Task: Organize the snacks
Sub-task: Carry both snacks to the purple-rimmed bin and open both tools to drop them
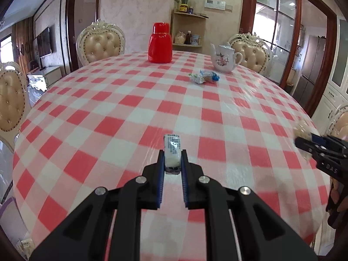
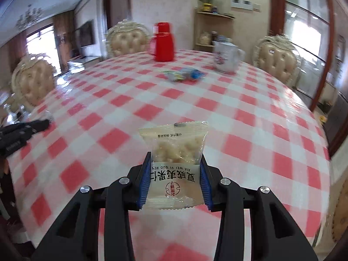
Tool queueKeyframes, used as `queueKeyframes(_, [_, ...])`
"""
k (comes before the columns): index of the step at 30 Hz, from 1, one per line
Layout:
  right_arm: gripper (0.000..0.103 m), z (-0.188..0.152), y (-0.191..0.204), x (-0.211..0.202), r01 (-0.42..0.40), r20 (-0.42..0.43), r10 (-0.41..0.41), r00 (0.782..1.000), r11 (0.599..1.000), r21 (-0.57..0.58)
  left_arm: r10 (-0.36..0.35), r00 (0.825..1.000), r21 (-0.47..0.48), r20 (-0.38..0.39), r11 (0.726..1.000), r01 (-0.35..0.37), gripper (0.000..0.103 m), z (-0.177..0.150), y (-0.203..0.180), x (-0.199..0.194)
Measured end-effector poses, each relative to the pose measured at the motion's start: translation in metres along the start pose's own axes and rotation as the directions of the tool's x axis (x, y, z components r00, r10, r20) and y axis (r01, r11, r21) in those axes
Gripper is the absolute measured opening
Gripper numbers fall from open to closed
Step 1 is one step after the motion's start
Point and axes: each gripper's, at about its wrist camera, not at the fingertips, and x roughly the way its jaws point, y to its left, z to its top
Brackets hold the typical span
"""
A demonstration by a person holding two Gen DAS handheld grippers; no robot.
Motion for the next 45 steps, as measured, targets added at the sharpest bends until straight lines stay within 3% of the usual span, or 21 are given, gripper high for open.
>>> queueKeyframes(5, [0.04,0.01,0.064,0.005,-0.128,-0.013,0.127,0.992,0.988,-0.082,0.012,0.999,-0.037,-0.032,0.999,-0.014,0.014,-0.023,0.025,-0.02])
queueKeyframes(9, [0.04,0.013,0.123,0.012,-0.233,-0.047,0.229,0.972,0.957,-0.173,0.053,0.998,-0.077,-0.032,0.995,-0.055,0.014,-0.039,0.055,-0.042])
queueKeyframes(15, [0.04,0.012,0.215,0.019,-0.378,-0.118,0.359,0.926,0.88,-0.29,0.134,0.99,-0.169,-0.048,0.976,-0.14,0.014,-0.071,0.114,-0.08])
queueKeyframes(24, [0.04,0.004,0.314,0.01,-0.502,-0.189,0.467,0.864,0.765,-0.402,0.243,0.968,-0.258,-0.065,0.933,-0.251,0.014,-0.106,0.172,-0.129])
queueKeyframes(30, [0.04,-0.012,0.369,-0.001,-0.59,-0.273,0.526,0.805,0.666,-0.457,0.303,0.944,-0.243,-0.128,0.913,-0.326,0.014,-0.126,0.201,-0.151])
queueKeyframes(32, [0.04,-0.024,0.387,-0.004,-0.63,-0.316,0.548,0.774,0.617,-0.472,0.334,0.93,-0.245,-0.154,0.899,-0.363,0.014,-0.135,0.212,-0.158])
queueKeyframes(36, [0.04,-0.044,0.415,-0.009,-0.67,-0.38,0.557,0.739,0.548,-0.5,0.362,0.909,-0.259,-0.205,0.876,-0.407,0.014,-0.151,0.233,-0.169])
queueKeyframes(41, [0.042,-0.063,0.434,-0.012,-0.71,-0.433,0.568,0.7,0.49,-0.505,0.385,0.888,-0.278,-0.252,0.85,-0.448,0.014,-0.163,0.249,-0.173])
queueKeyframes(44, [0.047,-0.067,0.434,-0.011,-0.769,-0.47,0.612,0.636,0.452,-0.452,0.404,0.873,-0.284,-0.272,0.833,-0.474,0.017,-0.164,0.255,-0.172])
queueKeyframes(45, [0.05,-0.067,0.433,-0.009,-0.788,-0.482,0.626,0.613,0.441,-0.429,0.411,0.868,-0.285,-0.278,0.827,-0.484,0.031,-0.163,0.255,-0.171])
